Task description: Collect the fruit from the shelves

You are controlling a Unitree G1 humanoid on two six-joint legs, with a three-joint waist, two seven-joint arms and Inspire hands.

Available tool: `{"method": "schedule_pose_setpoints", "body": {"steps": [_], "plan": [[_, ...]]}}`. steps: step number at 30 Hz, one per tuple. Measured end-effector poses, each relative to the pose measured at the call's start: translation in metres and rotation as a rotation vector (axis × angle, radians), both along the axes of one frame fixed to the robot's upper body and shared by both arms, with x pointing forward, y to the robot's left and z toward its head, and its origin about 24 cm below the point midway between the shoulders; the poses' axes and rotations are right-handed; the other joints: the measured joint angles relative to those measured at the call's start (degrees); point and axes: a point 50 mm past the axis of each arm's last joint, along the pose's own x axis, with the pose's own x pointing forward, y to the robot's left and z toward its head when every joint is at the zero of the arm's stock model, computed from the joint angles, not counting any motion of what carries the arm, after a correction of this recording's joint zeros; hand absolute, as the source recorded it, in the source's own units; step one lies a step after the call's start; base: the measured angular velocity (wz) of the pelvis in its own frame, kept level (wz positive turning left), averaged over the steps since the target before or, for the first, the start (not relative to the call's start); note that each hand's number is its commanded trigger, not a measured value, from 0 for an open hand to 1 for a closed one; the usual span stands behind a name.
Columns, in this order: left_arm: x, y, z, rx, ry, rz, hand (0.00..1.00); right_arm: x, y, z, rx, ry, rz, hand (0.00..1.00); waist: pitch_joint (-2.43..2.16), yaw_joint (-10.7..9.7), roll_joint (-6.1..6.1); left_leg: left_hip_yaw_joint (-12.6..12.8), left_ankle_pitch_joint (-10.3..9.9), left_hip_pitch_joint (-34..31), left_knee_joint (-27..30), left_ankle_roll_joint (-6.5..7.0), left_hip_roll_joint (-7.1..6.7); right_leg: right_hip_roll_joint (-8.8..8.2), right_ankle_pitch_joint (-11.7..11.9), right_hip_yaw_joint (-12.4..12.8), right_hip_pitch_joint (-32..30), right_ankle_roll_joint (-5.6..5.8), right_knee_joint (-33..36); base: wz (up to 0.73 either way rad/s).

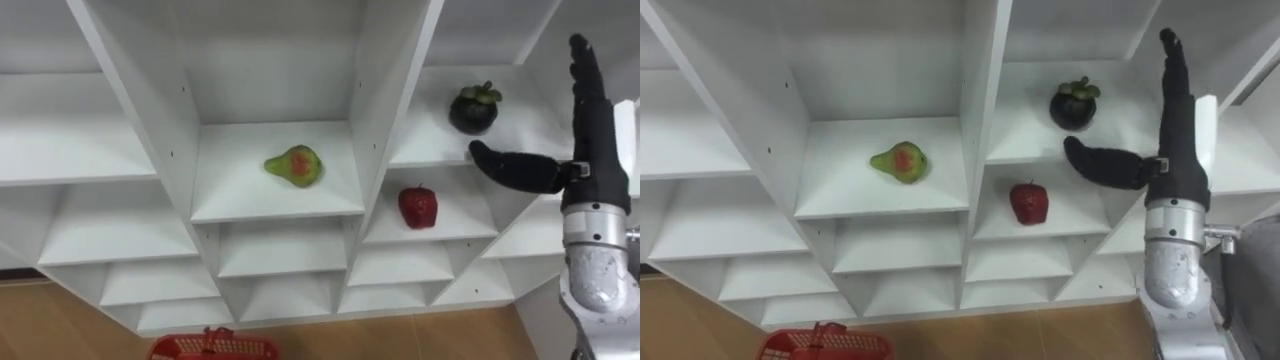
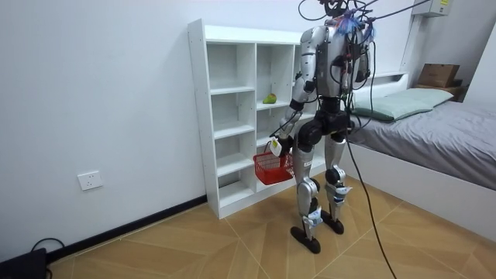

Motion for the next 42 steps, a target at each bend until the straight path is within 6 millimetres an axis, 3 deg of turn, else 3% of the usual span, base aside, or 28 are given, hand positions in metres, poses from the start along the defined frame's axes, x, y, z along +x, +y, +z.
{"method": "schedule_pose_setpoints", "body": {"steps": [4,12,42], "plan": [[0.0,0.0,0.0,0.003,0.001,0.001,1.0,0.005,0.002,0.004,-0.001,-0.009,0.021,0.0,-0.02,0.1,-0.15,0.0,0.0,0.0,0.0,0.0,-0.01,-0.03,0.0,-0.1,0.1,0.0,0.0,0.0],[0.001,0.002,0.0,0.011,-0.002,0.003,1.0,0.007,0.001,-0.013,0.025,0.121,0.073,0.0,0.04,0.3,-0.22,0.0,0.0,0.0,0.0,0.0,0.0,-0.04,0.0,-0.2,-0.1,0.0,0.0,0.0],[0.004,0.004,0.002,0.021,-0.01,-0.018,1.0,0.013,-0.003,-0.019,-0.011,0.205,0.114,0.0,0.1,1.6,-0.56,-1.3,0.1,-0.6,0.0,-0.02,-0.04,-0.11,0.0,-1.1,-0.1,0.0,-0.1,0.01]]}}
